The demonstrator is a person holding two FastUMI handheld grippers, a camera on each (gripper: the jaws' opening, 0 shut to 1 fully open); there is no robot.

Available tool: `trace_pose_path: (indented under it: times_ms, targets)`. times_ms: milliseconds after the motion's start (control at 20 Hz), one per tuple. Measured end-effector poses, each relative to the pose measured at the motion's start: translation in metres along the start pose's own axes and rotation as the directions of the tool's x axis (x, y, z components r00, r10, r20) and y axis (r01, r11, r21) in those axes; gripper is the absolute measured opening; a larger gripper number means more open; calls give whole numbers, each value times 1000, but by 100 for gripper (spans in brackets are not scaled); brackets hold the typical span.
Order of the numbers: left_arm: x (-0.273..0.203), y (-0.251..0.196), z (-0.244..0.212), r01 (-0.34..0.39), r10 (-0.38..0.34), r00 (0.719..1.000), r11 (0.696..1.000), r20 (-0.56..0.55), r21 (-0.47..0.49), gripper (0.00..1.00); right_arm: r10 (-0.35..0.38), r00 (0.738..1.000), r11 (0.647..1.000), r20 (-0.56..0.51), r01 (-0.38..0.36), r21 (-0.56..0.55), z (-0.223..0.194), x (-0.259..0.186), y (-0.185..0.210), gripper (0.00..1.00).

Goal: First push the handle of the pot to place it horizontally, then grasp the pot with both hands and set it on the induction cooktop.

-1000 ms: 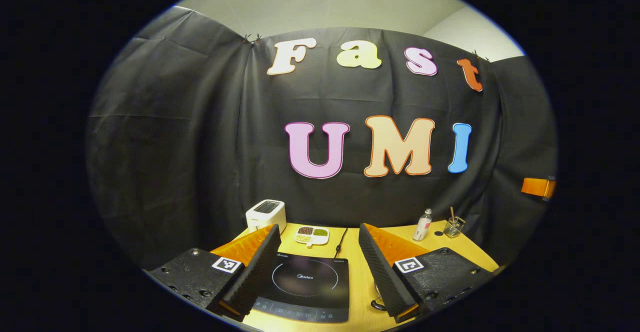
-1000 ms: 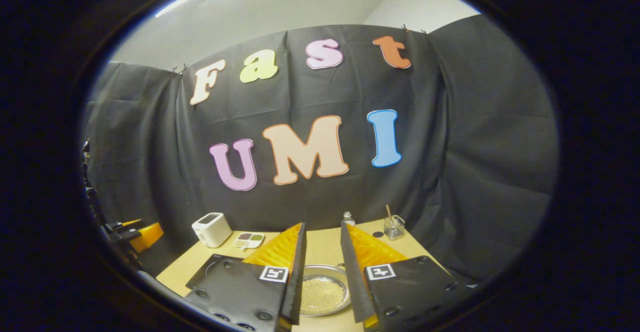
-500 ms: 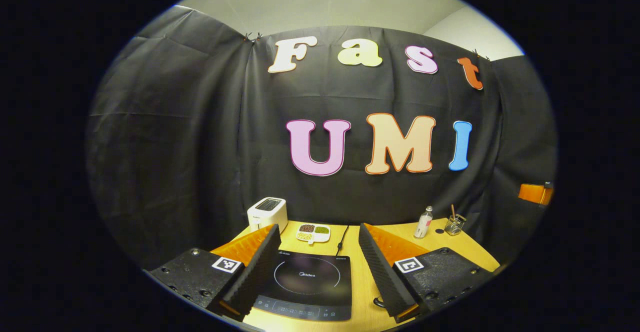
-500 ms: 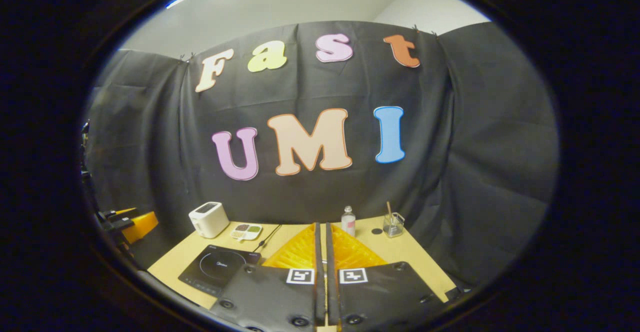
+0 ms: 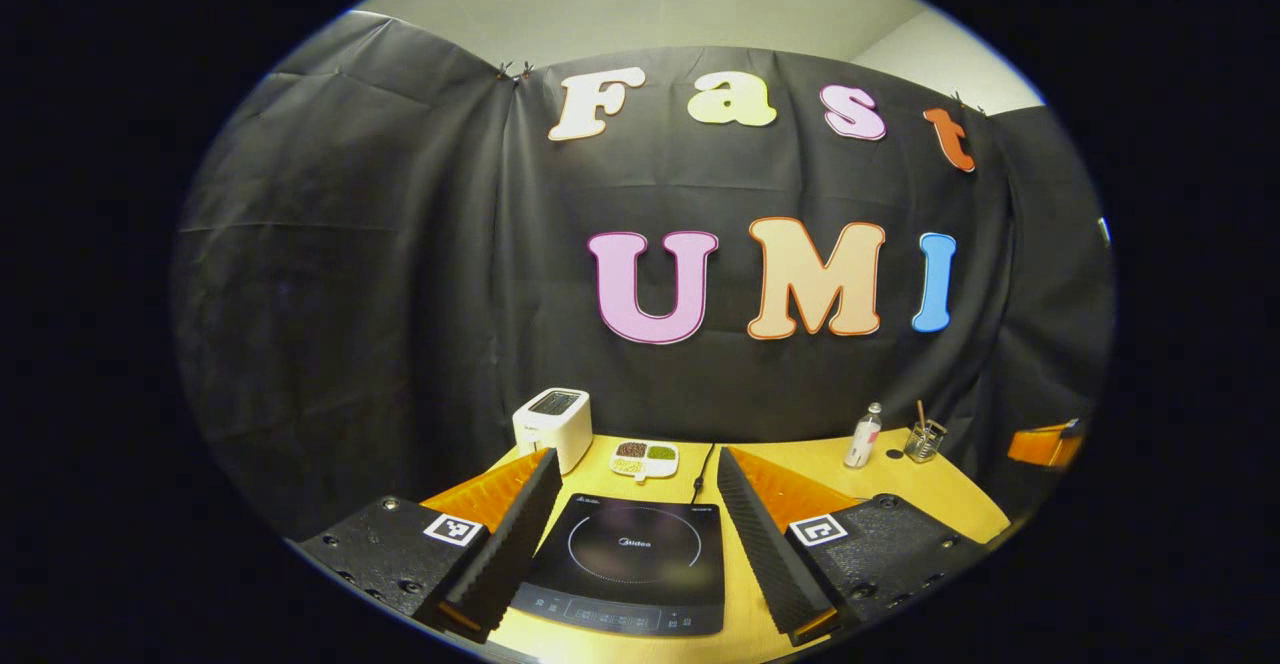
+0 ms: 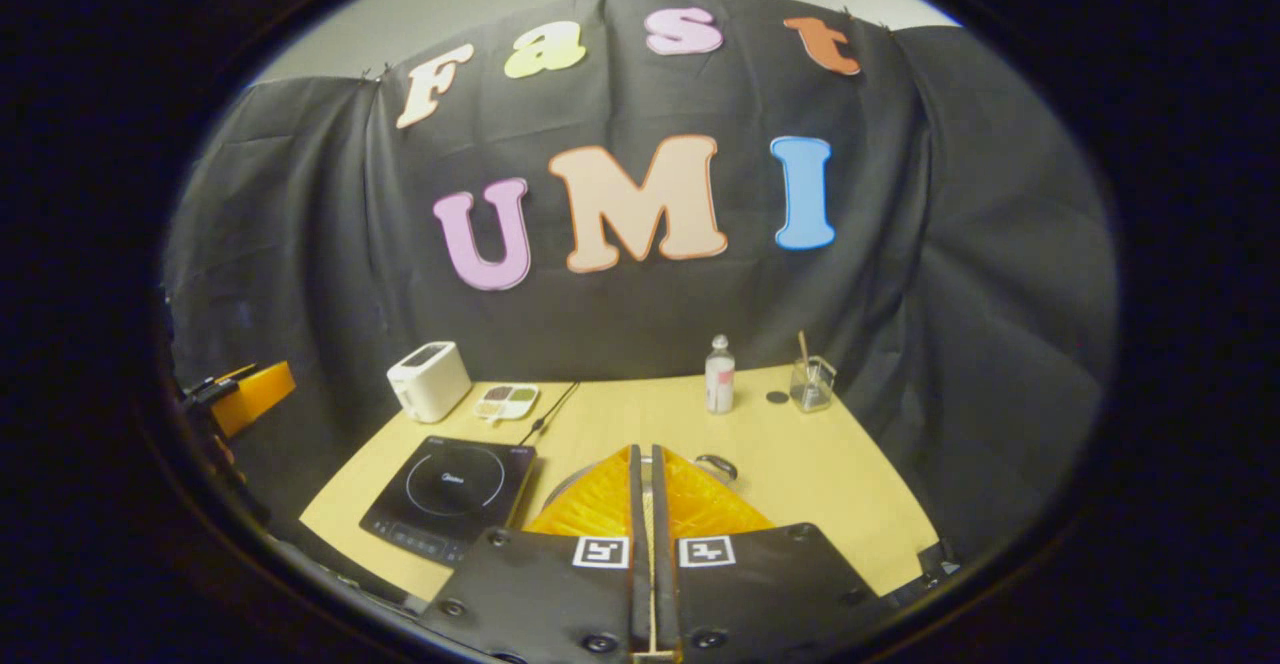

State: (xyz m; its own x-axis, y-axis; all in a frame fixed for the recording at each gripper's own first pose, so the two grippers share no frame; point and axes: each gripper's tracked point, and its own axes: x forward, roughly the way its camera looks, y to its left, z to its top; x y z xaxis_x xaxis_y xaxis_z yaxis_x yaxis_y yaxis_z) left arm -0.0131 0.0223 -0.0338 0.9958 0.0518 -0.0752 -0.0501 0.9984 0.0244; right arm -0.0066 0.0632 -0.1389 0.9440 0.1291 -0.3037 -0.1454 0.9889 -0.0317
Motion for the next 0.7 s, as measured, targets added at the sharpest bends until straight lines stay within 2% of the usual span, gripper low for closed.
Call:
trace_pose_path:
  times_ms: [100,150,350,450,500,600,650,700]
  targets:
    - [-1,4,-4,-12,12,1000,1000,-10,-4,96,16,999,1000,-49,-16,0,-18,7,8,0]
    - [1,7,-8,-17,17,1000,1000,-15,-7,96,17,997,1000,-76,-17,-6,-27,10,11,4]
    - [-15,39,-20,-38,37,998,999,-41,-19,96,30,978,998,-208,-42,-51,-75,22,27,0]
    - [-17,47,-24,-50,49,998,999,-49,-15,93,48,958,997,-282,-65,-50,-99,26,36,4]
    - [-15,51,-27,-58,57,997,998,-52,-9,92,53,947,996,-317,-71,-46,-111,29,41,0]
    - [-16,63,-32,-77,77,995,997,-61,7,96,56,921,996,-386,-76,-38,-135,32,47,0]
    - [-17,68,-34,-84,85,994,996,-65,12,96,58,905,996,-421,-81,-35,-147,33,51,4]
    - [-18,74,-36,-90,91,993,996,-71,15,96,60,889,996,-453,-85,-35,-158,32,55,4]
